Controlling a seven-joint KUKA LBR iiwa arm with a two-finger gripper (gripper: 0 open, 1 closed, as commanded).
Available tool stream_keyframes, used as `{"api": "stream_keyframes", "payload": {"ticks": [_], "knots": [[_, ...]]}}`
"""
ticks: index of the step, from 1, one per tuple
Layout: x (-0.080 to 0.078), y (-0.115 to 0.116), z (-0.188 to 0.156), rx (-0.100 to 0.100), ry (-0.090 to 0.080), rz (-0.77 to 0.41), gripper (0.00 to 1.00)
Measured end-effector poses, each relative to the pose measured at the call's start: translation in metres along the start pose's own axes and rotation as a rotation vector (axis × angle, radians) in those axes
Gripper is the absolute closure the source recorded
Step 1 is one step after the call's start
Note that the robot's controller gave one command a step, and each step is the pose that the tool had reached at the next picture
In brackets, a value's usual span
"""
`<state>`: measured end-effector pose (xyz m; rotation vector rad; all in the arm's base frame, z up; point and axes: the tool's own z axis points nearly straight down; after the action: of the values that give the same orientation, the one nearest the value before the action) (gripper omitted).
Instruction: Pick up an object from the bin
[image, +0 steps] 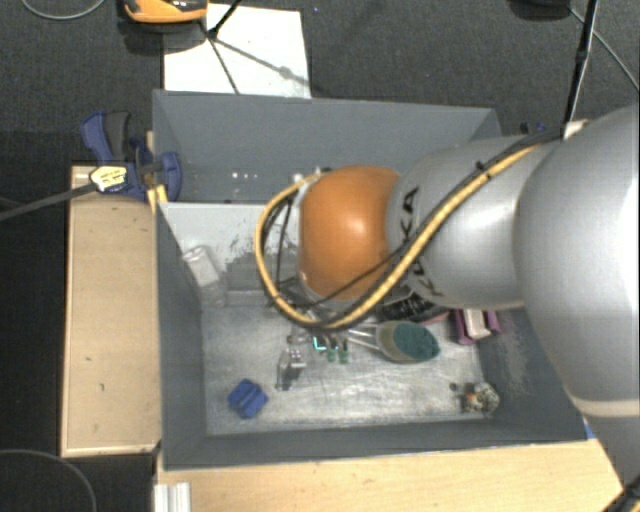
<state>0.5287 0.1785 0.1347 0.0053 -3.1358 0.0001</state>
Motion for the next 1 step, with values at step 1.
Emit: {"api": "stream_keyframes", "payload": {"ticks": [1], "knots": [[0.0236, 0.0358, 0.0465, -0.007, -0.018, 0.216, 0.00]]}}
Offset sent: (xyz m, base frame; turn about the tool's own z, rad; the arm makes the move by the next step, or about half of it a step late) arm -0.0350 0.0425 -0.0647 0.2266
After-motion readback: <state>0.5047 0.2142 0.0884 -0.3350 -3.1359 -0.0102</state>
